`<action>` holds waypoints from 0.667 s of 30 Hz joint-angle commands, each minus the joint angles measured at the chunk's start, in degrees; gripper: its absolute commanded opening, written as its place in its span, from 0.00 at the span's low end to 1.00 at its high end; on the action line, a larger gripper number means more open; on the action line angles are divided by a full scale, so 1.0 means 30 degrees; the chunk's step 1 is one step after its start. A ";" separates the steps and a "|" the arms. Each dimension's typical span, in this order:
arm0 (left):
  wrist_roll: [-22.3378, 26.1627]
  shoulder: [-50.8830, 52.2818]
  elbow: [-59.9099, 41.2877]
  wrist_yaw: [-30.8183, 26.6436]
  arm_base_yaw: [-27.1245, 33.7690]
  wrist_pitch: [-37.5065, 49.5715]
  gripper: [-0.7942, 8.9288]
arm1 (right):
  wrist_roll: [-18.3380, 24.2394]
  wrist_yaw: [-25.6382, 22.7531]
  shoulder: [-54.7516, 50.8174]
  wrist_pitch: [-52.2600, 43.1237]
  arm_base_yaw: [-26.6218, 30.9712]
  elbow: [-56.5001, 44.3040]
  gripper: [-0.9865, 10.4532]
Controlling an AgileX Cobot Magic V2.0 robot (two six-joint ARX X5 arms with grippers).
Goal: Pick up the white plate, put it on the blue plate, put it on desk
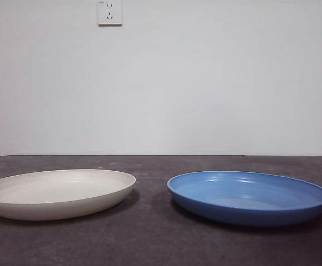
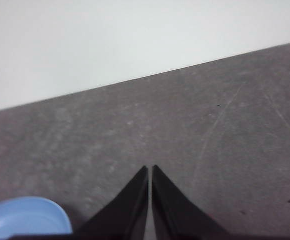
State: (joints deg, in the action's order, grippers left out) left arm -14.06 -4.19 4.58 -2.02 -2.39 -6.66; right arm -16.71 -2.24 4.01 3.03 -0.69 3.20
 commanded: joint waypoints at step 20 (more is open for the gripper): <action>-0.1035 -1.0061 1.1511 0.5785 -0.0357 -0.1071 0.10 | -0.2120 0.9151 1.0185 0.4233 -0.0015 1.0244 0.09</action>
State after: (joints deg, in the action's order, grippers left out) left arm -17.32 -33.54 37.56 14.26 -3.27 -10.07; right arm -23.00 24.01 33.63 15.25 -0.69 32.12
